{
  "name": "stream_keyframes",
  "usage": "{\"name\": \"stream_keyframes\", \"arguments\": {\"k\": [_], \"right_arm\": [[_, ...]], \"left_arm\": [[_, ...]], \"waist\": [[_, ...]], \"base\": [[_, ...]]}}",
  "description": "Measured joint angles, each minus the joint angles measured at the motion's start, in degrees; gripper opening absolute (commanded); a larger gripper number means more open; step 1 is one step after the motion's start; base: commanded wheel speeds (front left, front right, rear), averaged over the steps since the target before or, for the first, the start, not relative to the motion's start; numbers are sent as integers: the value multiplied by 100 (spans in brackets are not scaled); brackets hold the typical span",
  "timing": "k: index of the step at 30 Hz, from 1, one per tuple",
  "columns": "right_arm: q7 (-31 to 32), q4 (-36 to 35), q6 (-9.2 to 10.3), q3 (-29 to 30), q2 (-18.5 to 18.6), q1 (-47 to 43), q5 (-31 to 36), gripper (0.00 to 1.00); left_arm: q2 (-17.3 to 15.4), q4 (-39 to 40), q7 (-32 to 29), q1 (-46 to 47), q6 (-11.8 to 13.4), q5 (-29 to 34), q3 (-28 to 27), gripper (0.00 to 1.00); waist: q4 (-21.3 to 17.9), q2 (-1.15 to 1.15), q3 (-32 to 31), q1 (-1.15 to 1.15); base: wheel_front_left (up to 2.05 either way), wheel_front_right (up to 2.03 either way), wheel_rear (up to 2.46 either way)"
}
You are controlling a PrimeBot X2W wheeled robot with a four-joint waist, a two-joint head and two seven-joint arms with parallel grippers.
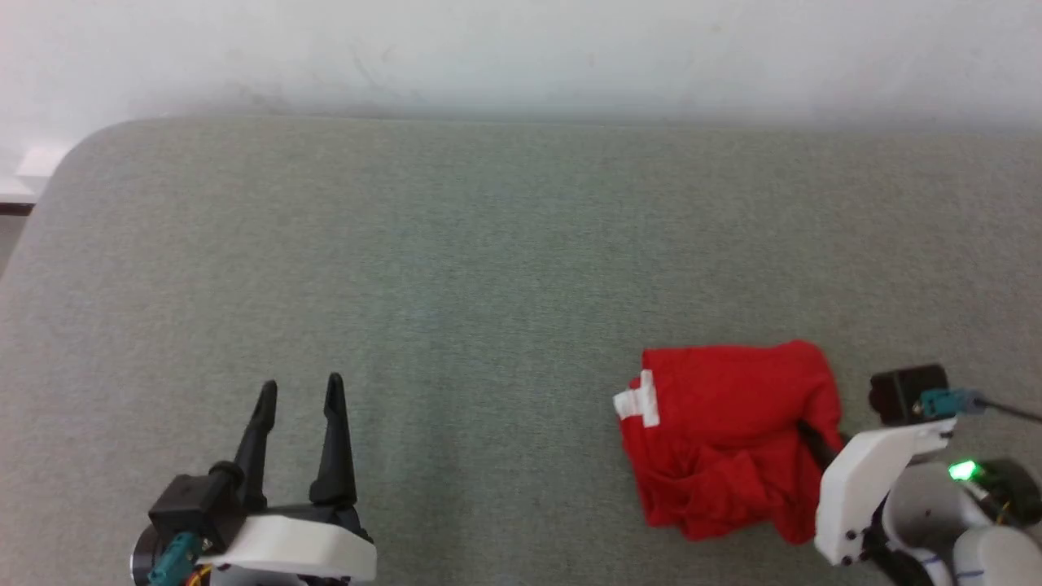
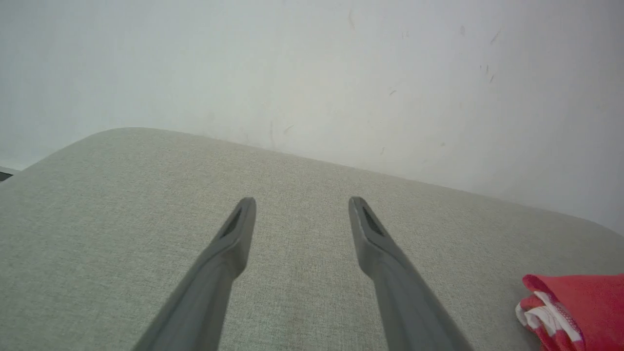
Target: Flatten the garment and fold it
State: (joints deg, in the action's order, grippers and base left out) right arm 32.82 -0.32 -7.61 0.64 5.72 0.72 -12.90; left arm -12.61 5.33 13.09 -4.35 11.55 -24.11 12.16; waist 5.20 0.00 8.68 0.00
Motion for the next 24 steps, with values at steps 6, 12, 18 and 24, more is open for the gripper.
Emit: {"name": "stream_keyframes", "arguments": {"k": [6,12,18,24], "right_arm": [[460,-253,1,-191,702,469,-80,0],[665,-303,1,-297,1204,1031,-77,0],[698,-238,1,-501,1401,1551,-77,0],[569,-32,0,-757,1548,1958,-63,0]], "left_arm": [[-133,205,-7,204,-33,54,-63,100],[-260,476,-129,454,-33,108,-75,100],[-392,658,-216,600,-33,186,-119,100],[-525,810,-323,622,-5,226,-191,100]], "waist": [[-332,0,164,0],[-685,0,407,0],[-1082,0,661,1],[-1512,0,877,1]], "base": [[0,0,0],[0,0,0],[0,0,0],[0,0,0]]}}
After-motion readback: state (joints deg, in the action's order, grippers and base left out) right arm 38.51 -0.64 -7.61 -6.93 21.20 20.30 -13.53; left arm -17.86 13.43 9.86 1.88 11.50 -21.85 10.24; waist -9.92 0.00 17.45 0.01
